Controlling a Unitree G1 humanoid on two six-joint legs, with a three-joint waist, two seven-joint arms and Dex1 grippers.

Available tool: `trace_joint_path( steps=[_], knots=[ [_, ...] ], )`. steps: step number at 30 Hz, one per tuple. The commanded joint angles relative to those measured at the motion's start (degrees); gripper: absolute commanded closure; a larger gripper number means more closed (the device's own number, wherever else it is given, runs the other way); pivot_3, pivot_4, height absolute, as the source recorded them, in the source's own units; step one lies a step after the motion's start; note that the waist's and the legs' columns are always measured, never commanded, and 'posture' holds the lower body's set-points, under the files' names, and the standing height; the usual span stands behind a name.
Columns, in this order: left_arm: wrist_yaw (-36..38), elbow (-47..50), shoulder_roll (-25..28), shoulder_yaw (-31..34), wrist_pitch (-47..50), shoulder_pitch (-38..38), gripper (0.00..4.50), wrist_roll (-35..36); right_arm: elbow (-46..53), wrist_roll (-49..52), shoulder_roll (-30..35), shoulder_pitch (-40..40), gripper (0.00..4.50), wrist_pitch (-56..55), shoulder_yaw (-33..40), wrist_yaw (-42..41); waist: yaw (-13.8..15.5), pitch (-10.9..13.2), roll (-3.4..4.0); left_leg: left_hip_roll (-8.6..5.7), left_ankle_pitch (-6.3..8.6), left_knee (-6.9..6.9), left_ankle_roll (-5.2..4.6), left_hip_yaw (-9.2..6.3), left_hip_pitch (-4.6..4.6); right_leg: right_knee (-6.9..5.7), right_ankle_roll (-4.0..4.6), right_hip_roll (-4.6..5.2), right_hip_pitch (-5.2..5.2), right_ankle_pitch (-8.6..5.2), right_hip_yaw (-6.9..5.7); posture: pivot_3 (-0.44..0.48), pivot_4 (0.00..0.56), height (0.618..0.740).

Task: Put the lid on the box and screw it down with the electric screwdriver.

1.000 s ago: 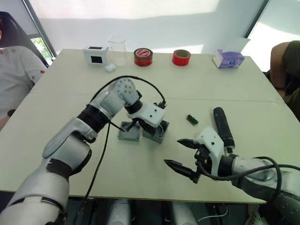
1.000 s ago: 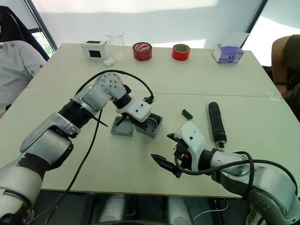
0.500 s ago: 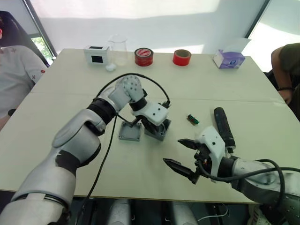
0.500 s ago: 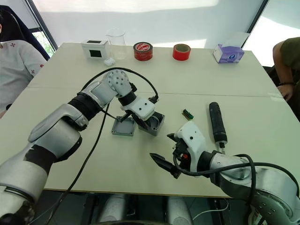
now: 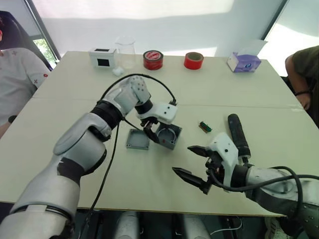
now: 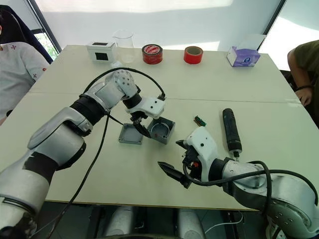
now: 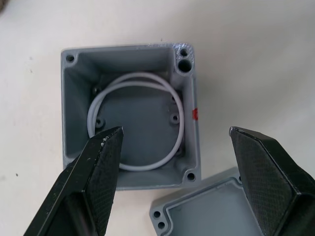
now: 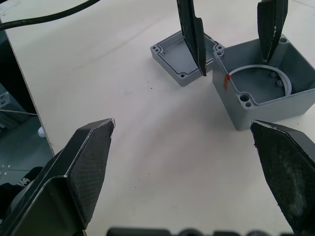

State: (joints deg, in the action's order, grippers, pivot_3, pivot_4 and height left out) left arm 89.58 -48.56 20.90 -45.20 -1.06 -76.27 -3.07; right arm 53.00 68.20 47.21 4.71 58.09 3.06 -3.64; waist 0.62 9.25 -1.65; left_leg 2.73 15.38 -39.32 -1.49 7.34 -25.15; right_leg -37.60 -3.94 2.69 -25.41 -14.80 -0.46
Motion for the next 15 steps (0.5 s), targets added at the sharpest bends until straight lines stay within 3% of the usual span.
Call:
trace_joint_path(
  steps=[1,3,4,8,12,13,15],
  knots=[
    [-1.3,2.2,-1.0,1.6,2.3,0.9,0.98,-4.1,0.4,-0.2,-0.6,0.3,0.0,-1.5,0.2,0.4,0.0,0.0,0.0,0.0,0.0,0.0,0.0,0.0,0.0,0.0,-0.01,0.0,0.0,0.01,0.0,0.0,0.15,0.715],
    [-1.5,2.5,-1.8,2.2,3.5,1.3,0.98,-5.1,0.4,-0.4,-1.1,0.4,0.0,-1.6,-0.1,0.9,0.0,0.0,0.01,0.01,0.0,0.0,0.0,-0.01,0.0,0.0,-0.02,0.0,0.0,0.01,0.0,0.0,0.15,0.715],
    [-1.6,2.8,-2.2,2.6,3.7,1.6,1.22,-5.5,0.4,-0.5,-1.3,0.4,0.0,-1.6,-0.2,1.1,0.0,0.0,0.01,0.01,0.0,-0.01,0.0,-0.01,0.0,-0.01,-0.02,0.0,0.0,0.01,0.0,0.0,0.15,0.715],
    [-0.6,4.6,-2.9,3.8,5.3,2.6,2.49,-6.6,0.6,-0.6,-1.8,0.2,0.0,-1.8,-0.5,2.0,0.0,0.0,0.01,0.01,0.0,-0.03,0.0,-0.01,-0.02,-0.01,-0.02,0.0,0.0,0.01,0.0,0.0,0.15,0.715],
    [1.0,7.0,-2.9,3.1,4.6,4.3,4.1,-8.1,0.5,-1.3,-2.0,-1.0,0.0,-2.4,-0.3,2.2,0.0,0.0,0.02,0.02,0.0,-0.03,0.0,-0.02,-0.02,-0.01,-0.03,0.0,0.0,0.02,0.01,0.0,0.15,0.715],
    [1.5,7.4,-2.9,3.3,4.9,4.6,4.4,-8.1,0.2,-2.0,-1.8,-2.0,0.0,-2.8,0.0,1.5,0.1,0.0,0.01,0.01,0.0,-0.03,0.0,-0.03,-0.02,-0.01,-0.03,0.0,0.0,0.02,0.01,0.0,0.15,0.715],
    [2.3,8.2,-3.0,3.9,5.1,4.9,4.46,-8.3,-0.2,-3.8,-1.5,-3.8,0.0,-3.7,0.3,-0.1,0.2,-0.1,0.04,0.0,0.0,-0.06,0.0,-0.07,0.0,-0.01,-0.03,0.02,0.07,0.02,0.01,0.0,0.15,0.715]
  ],
)
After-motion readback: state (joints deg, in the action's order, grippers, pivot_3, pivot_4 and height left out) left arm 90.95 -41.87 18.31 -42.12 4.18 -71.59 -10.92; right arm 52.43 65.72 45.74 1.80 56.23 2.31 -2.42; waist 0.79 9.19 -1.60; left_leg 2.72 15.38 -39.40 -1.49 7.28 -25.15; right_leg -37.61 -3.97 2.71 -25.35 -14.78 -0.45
